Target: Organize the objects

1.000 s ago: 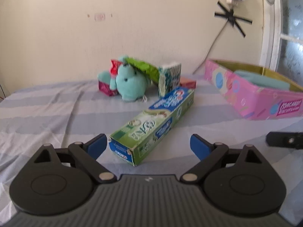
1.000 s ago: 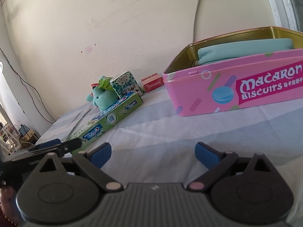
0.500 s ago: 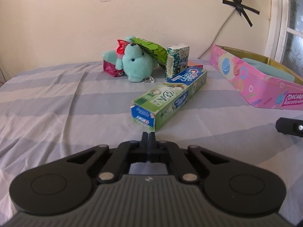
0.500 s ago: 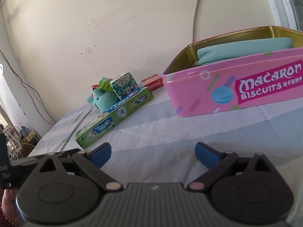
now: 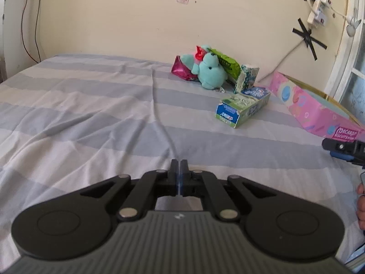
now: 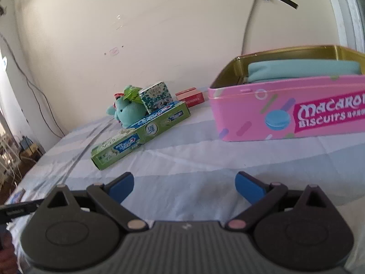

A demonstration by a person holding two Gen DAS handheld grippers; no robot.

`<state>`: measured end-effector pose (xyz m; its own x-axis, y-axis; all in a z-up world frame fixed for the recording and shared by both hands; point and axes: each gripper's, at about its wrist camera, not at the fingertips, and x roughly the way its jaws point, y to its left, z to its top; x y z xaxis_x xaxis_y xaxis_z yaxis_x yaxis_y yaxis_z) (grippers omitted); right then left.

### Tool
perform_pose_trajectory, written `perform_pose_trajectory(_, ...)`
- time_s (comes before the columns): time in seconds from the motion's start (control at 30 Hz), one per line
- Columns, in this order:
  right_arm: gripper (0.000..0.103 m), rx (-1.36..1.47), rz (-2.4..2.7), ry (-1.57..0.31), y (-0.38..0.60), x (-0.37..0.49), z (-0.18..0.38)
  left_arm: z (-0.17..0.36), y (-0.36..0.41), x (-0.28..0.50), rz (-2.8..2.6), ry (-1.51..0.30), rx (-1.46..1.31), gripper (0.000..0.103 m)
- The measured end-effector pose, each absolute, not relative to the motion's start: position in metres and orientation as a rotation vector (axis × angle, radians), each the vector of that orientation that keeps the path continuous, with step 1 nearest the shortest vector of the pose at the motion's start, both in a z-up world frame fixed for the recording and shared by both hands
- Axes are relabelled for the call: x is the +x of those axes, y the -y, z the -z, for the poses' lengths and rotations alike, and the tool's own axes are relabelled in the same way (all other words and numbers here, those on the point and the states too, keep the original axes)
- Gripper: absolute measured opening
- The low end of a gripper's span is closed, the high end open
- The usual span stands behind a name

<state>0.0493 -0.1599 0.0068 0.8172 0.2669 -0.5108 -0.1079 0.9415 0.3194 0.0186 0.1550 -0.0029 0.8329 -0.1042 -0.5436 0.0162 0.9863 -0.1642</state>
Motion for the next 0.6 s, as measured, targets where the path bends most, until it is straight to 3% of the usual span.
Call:
perform_pose_trajectory(0.03, 0.099, 0.274, -0.201, -0.583, 0.158, 0.049, -0.007, 0.001, -0.152, 0.018, 0.069, -0.573, -0.14, 0.015)
perform_pose_trajectory(0.1, 0.099, 0.265, -0.197, -0.586, 0.157, 0.049, -0.007, -0.004, -0.143, 0.018, 0.075, -0.539, -0.093, 0.056)
perform_pose_trajectory(0.13, 0.099, 0.264, -0.196, -0.585, 0.157, 0.049, -0.007, -0.006, -0.137, 0.019, 0.075, -0.515, -0.064, 0.062)
perform_pose_trajectory(0.27, 0.099, 0.271, -0.193, -0.59, 0.158, 0.05, -0.006, -0.017, -0.112, 0.03, 0.146, -0.441, 0.064, 0.069)
perform_pose_trajectory(0.37, 0.099, 0.285, -0.198, -0.58, 0.16, 0.049, -0.006, -0.019, -0.094, 0.055, 0.195, -0.445, 0.119, 0.08)
perform_pose_trajectory(0.6, 0.099, 0.34, -0.215, -0.591, 0.168, 0.052, -0.005, -0.012, -0.058, 0.114, 0.192, -0.48, 0.235, 0.089)
